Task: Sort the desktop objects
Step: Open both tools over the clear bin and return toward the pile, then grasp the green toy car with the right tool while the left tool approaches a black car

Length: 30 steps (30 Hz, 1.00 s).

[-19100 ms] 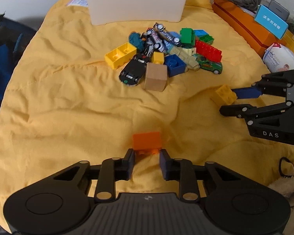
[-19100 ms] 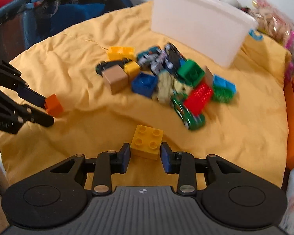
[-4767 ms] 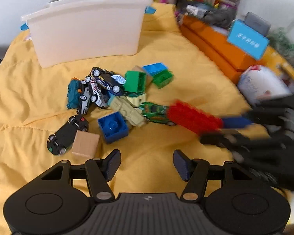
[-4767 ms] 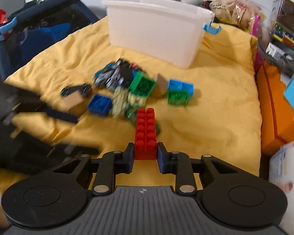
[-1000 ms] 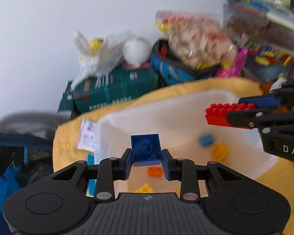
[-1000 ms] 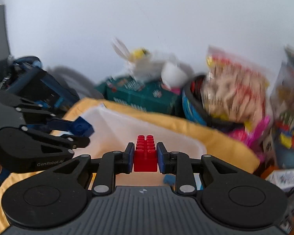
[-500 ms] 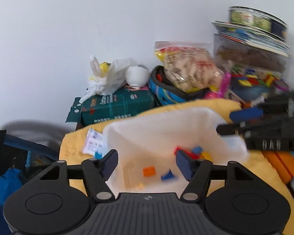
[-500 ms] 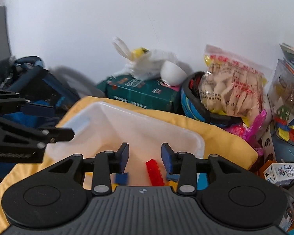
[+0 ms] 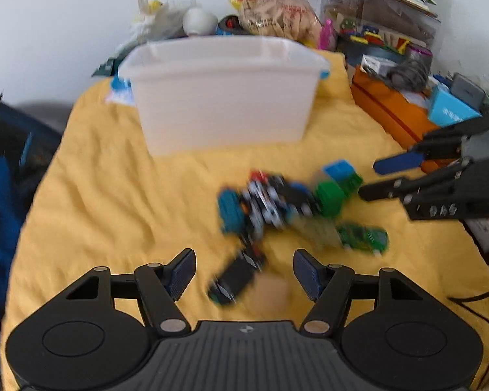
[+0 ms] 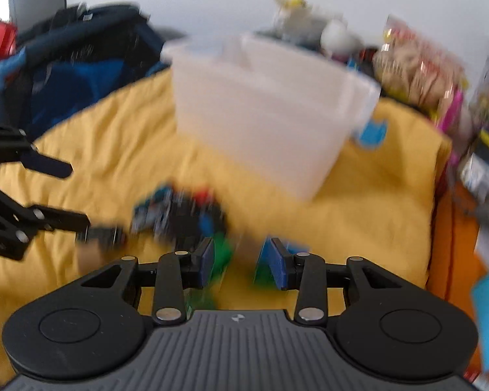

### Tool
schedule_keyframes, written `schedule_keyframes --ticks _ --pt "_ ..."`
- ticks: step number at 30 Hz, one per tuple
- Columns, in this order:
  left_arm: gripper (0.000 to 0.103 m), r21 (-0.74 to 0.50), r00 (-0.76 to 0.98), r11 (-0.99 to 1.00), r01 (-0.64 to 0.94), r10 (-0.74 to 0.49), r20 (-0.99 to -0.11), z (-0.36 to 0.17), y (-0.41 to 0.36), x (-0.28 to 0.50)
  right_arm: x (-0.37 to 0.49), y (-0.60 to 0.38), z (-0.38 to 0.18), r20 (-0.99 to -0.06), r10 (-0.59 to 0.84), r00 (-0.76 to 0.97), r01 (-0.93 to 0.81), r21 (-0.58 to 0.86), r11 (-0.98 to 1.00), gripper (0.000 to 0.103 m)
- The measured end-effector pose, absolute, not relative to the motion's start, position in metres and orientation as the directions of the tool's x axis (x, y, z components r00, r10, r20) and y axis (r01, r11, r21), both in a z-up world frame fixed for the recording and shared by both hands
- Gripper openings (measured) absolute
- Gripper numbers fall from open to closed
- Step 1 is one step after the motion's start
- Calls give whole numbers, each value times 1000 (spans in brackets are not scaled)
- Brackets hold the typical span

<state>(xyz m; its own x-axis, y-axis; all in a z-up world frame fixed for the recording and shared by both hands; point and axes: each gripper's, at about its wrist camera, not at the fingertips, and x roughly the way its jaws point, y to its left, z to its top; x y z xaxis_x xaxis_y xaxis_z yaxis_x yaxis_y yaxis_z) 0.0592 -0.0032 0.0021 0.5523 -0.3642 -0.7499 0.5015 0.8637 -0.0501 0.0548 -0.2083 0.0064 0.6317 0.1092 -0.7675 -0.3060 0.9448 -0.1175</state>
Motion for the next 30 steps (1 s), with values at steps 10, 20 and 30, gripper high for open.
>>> schedule_keyframes --ticks 10,20,30 --pt "70 -56 529 876 480 -340 -777 -22 -3 37 40 -207 -34 -800 121 587 -316 -88 945 47" --pt "69 99 507 789 606 -287 -812 -16 11 55 18 -193 -39 -825 128 551 -349 -89 933 33" --pt "57 348 508 473 809 -266 -819 -46 -22 56 -14 -188 -37 -844 149 515 -260 12 965 33"
